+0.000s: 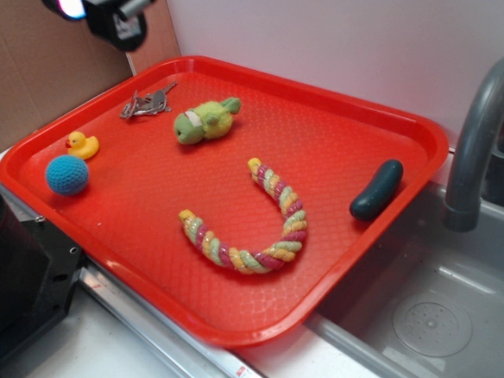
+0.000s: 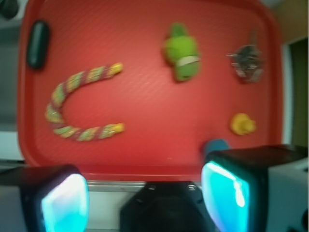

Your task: Grab the multicolored rope.

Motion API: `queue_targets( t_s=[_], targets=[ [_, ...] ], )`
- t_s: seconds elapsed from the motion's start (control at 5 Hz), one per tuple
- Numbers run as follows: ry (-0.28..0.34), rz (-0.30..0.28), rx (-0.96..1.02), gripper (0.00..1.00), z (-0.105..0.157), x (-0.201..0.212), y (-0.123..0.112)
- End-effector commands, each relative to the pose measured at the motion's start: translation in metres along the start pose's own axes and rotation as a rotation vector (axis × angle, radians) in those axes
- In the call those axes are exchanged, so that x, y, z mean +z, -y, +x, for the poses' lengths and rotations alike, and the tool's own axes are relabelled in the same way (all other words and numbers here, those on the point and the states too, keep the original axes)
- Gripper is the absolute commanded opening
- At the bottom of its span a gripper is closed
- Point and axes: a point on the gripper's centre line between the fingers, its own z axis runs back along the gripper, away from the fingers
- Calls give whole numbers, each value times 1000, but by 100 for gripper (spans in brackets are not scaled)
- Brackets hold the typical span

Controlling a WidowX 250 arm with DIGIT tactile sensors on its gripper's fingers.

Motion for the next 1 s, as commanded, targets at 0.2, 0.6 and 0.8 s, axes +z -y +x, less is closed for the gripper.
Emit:
queue_targets(
  t_s=[0.2,0.6,0.8],
  targets=[
    [52,0,-183,100,-20,-4,67],
    [-20,22,3,100,-7,-30,15],
    [-76,-5,31,100,5,-49,44]
  ],
)
